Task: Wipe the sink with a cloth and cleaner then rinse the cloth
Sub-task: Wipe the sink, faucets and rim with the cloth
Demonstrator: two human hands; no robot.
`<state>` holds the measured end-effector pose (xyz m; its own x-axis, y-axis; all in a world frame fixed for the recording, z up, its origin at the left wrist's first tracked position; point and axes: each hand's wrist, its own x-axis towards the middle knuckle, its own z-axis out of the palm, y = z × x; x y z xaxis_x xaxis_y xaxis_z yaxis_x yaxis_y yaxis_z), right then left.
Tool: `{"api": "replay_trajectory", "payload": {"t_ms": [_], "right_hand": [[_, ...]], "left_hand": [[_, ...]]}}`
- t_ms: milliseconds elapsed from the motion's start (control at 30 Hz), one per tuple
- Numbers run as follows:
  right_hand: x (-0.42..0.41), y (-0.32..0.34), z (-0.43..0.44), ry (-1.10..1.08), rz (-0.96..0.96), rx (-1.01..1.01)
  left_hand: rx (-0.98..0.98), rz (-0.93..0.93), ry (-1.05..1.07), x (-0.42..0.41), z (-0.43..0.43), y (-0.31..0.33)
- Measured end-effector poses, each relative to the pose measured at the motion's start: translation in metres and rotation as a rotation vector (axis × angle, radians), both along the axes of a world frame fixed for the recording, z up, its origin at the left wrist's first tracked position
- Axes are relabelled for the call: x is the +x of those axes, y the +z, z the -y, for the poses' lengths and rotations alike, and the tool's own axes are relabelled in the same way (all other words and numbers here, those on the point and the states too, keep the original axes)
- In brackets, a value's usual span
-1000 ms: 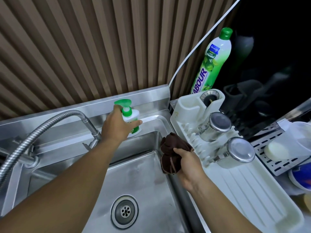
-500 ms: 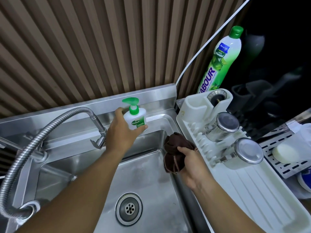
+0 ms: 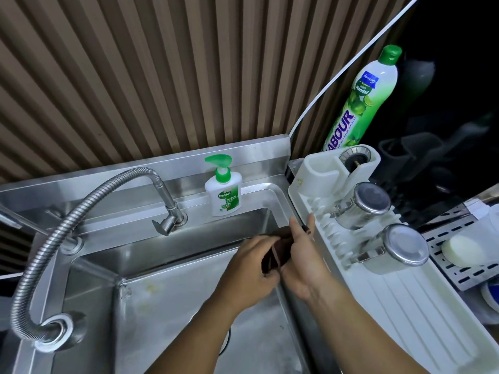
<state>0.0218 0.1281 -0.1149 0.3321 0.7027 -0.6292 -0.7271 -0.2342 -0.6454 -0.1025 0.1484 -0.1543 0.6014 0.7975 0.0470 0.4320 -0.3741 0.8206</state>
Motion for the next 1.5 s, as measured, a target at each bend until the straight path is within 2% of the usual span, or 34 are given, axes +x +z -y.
{"api": "replay_trajectory", "payload": {"t_ms": [67,133,233,367,467,600,700,767,833,900,933,967,1067,1200,1333,1500], "right_hand": [[-0.002,0.012,0.004,0.095,0.145,-0.013],[0.001,0.021,0.010,0.255,0.342,-0.043],[0.008,0.031,0.017,0.447,0.666,-0.132],[0.022,0.032,0.013,0.722,1.108,-0.271],[0.029,0.022,-0.013,0.746,1.458,-0.342],[0.035,0.002,-0.054,0.802,1.653,-0.481],[0.037,-0.007,-0.066,0.874,1.837,-0.430],[0.036,-0.011,-0.067,0.874,1.912,-0.329],[0.036,-0.013,-0.066,0.844,1.940,-0.257],[0.037,-0.017,-0.062,0.861,1.954,-0.221],[0.038,-0.021,-0.059,0.891,1.969,-0.201],[0.039,-0.027,-0.056,0.921,1.991,-0.177],[0.043,-0.040,-0.049,1.001,2.079,-0.093],[0.045,-0.036,-0.039,1.273,2.150,-0.161],[0.044,-0.031,-0.029,1.324,2.203,-0.249],[0.037,-0.026,-0.014,1.347,2.298,-0.329]], "left_hand": [[0.072,0.011,-0.010,-0.001,0.000,-0.005],[0.006,0.064,0.007,0.000,0.002,0.000],[-0.346,0.252,0.201,-0.001,-0.002,0.006],[-0.680,0.456,0.452,0.006,-0.019,-0.001],[-0.787,0.467,0.606,0.025,-0.038,-0.013],[-0.770,0.399,0.730,0.053,-0.063,-0.054],[-0.739,0.277,0.794,0.067,-0.065,-0.069],[-0.731,0.173,0.788,0.070,-0.058,-0.063],[-0.574,0.059,0.797,0.070,-0.048,-0.059],[-0.365,0.075,0.806,0.071,-0.043,-0.061],[-0.323,0.107,0.775,0.073,-0.041,-0.061],[-0.337,0.154,0.722,0.078,-0.042,-0.063],[-0.583,0.326,0.630,0.088,-0.043,-0.066],[-0.862,0.476,0.544,0.088,-0.036,-0.066],[-0.892,0.426,0.480,0.083,-0.034,-0.062],[-0.831,0.357,0.410,0.073,-0.015,-0.061]]}}
